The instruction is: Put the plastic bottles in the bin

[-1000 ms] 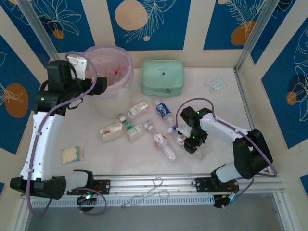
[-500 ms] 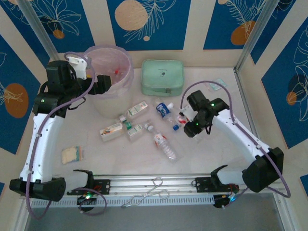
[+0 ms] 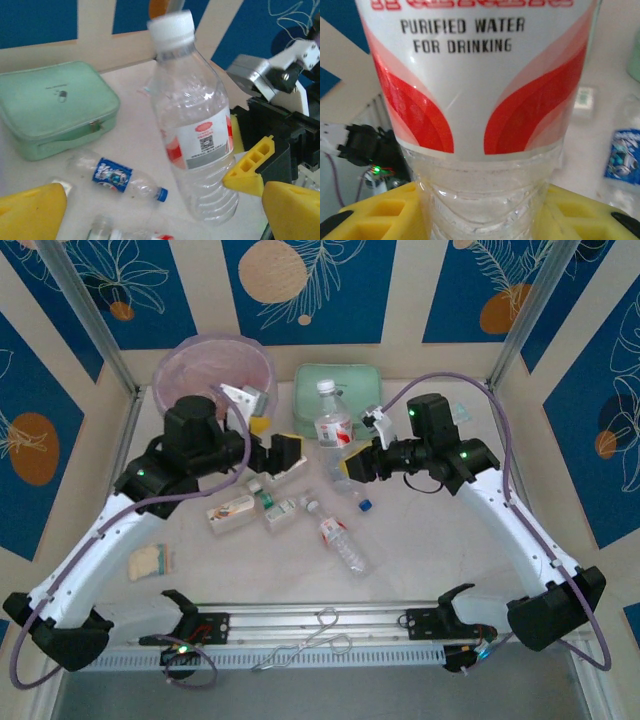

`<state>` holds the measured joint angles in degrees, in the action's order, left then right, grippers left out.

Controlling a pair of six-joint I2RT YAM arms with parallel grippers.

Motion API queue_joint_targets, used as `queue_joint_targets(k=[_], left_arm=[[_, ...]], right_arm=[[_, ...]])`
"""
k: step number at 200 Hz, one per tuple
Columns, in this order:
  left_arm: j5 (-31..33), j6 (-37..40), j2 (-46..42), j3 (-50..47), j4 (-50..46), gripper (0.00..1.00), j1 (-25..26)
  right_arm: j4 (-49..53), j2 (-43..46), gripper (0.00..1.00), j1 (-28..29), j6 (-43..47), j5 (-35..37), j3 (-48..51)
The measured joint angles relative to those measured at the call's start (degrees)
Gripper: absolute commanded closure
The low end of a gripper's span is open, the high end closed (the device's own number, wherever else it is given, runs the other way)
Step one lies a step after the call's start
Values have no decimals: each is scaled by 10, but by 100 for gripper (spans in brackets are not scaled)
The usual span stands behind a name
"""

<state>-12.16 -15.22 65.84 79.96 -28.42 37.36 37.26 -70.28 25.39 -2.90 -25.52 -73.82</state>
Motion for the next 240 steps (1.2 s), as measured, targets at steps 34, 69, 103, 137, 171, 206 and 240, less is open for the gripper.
queue_joint_targets(k=[34,69,103,137,171,206,240], left_arm=[[40,-13,31,-21,45,2,50],[77,-34,70,-22,100,17,85],[103,-58,92,-26,124,33,90],[111,-66,104,-24,127,32,91],[112,-75,128,-12,128,51,91],[112,-76,141,9,110,54,92],[117,-45,145,73,43,54,88]], right_arm=[[-37,0,53,28,-26,-13,3],[-69,0,53,35,-42,-13,33],[-73,-1,53,38,-39,7,38],[-88,0,53,39,-40,22,50],[-94,0,45,39,-42,43,61],[-104,0,1,43,-34,47,66],[-89,26,1,44,-10,71,66]])
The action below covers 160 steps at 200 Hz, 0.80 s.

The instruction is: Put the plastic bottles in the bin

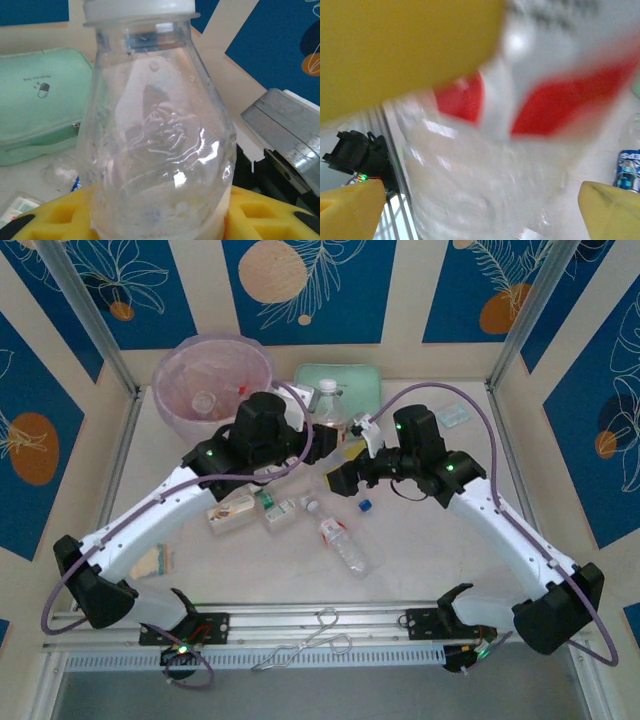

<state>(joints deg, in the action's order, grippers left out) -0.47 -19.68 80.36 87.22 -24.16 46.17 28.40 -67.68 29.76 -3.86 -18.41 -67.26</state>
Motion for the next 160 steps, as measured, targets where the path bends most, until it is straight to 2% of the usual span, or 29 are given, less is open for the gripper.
queue_joint_targets(k=[18,35,46,65,96,120,160], left_arm=[[2,27,7,65,-51,56,-17],[2,56,20,142,-105,61,-58],[8,76,30,188,-138,70,-94],[18,113,49,258,-195,79,-160],[87,181,103,363,-279,91,-240],[119,212,137,386,-305,100,-283],[130,242,208,400,-330,100,-314]], right_arm=[[28,31,1,-10,12,26,0],[58,65,1,-24,19,51,0],[79,83,1,-31,23,66,0],[112,99,1,-39,26,96,4],[152,95,1,-43,26,132,14],[157,86,1,-43,26,140,14],[157,87,1,-42,24,150,23]])
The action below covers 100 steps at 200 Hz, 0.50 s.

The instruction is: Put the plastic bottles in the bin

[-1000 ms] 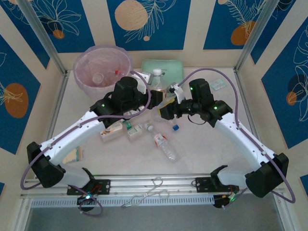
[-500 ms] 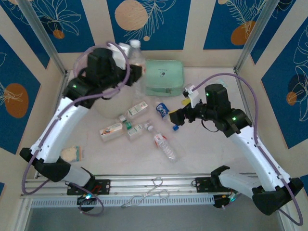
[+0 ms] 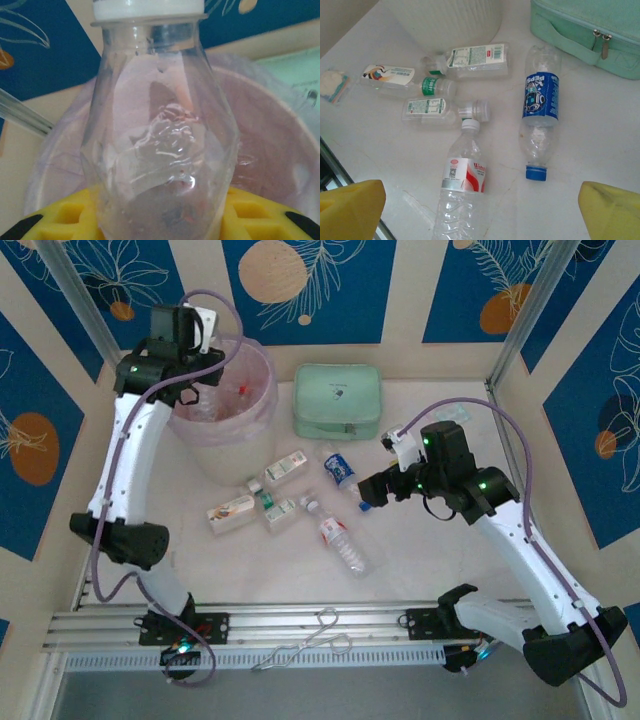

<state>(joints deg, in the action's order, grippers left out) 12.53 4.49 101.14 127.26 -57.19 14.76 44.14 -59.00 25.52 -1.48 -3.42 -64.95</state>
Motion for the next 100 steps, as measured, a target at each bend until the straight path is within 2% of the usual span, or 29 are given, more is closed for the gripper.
queue_joint_targets(k=[48,100], left_arm=[[-12,6,34,-49,-6,100,-15],[-54,17,69,-82,9,100,-46]], right_arm=[[2,0,1,-1,0,18,28],[-1,-9,1,-4,0,22,33]])
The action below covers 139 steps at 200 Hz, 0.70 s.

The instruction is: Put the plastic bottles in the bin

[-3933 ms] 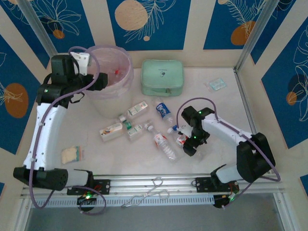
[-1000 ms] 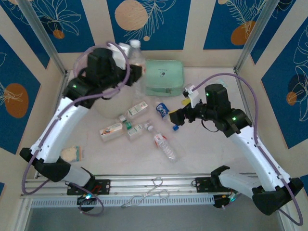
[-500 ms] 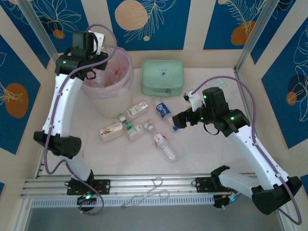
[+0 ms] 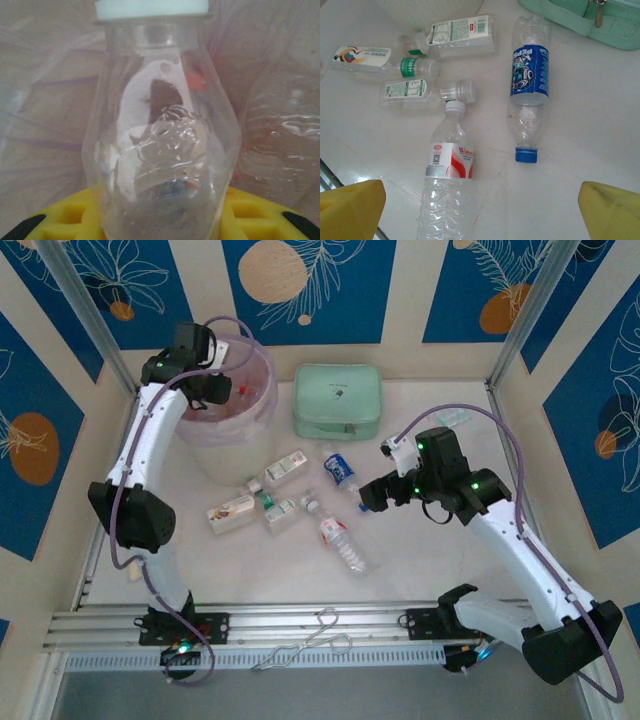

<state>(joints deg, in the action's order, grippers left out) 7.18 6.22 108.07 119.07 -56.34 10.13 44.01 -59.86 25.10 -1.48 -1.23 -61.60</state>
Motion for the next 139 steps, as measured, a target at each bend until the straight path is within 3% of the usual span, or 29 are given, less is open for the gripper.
queue_joint_targets(k=[102,139], left_arm=[[-73,3,52,-114,96,100,-32],[-106,1,51,-136,139,84,-47]], right_arm=[[-21,-15,1,-8,0,13,14],[-25,-14,1,-8,-5,17,21]])
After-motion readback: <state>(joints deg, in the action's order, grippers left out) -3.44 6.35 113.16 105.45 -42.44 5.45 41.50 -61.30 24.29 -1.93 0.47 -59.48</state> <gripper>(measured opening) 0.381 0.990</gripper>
